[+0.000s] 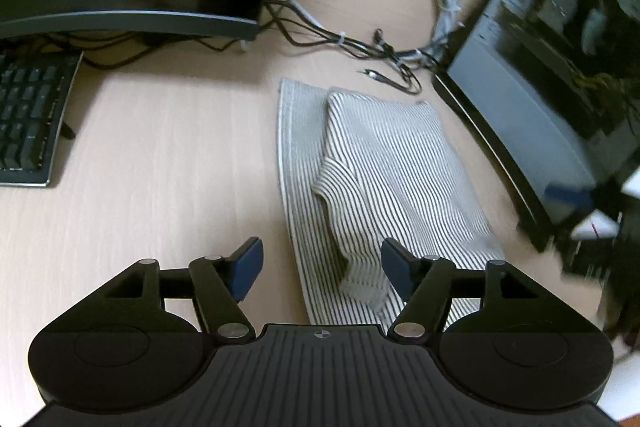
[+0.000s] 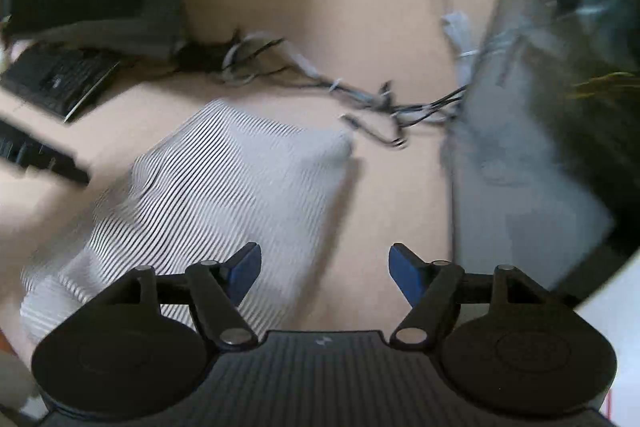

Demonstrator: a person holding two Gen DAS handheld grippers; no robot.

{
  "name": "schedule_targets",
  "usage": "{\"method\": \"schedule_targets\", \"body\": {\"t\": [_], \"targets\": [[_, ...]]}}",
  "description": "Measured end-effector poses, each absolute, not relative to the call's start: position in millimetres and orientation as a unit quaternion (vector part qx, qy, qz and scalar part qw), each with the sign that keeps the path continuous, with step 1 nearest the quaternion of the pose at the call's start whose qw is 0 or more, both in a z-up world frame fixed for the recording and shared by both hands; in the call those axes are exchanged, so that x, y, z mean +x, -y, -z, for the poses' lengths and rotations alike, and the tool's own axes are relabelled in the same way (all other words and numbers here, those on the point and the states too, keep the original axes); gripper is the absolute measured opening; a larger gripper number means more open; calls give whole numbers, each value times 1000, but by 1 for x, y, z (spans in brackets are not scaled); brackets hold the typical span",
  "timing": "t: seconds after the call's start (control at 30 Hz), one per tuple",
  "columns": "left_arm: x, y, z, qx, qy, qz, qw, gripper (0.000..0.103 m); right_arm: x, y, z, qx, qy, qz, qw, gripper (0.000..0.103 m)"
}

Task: Fold clothes

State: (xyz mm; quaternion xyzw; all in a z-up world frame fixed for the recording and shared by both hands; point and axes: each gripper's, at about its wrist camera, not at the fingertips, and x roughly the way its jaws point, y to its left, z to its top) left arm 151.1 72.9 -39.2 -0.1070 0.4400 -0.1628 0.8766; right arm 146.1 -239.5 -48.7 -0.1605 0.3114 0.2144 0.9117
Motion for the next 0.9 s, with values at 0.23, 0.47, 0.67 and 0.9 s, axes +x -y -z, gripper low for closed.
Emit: {"method": "schedule_targets", "body": {"t": [0.23,0.47,0.67,0.9], "targets": [[134,-58,45,-90,-454,204,862,45,139,201,28,-184,-278,-276,901,58],[132,-61,59,-103,-461,198,859,45,225,104,45,-146,-334,-247,898,77],[128,-70,63,-121,-462,187,858,46,265,40,93,-219,-352,-185,891,77],[122,-84,59,-118,-471,171,857,35,278,37,115,-227,-368,-209,877,44]]}}
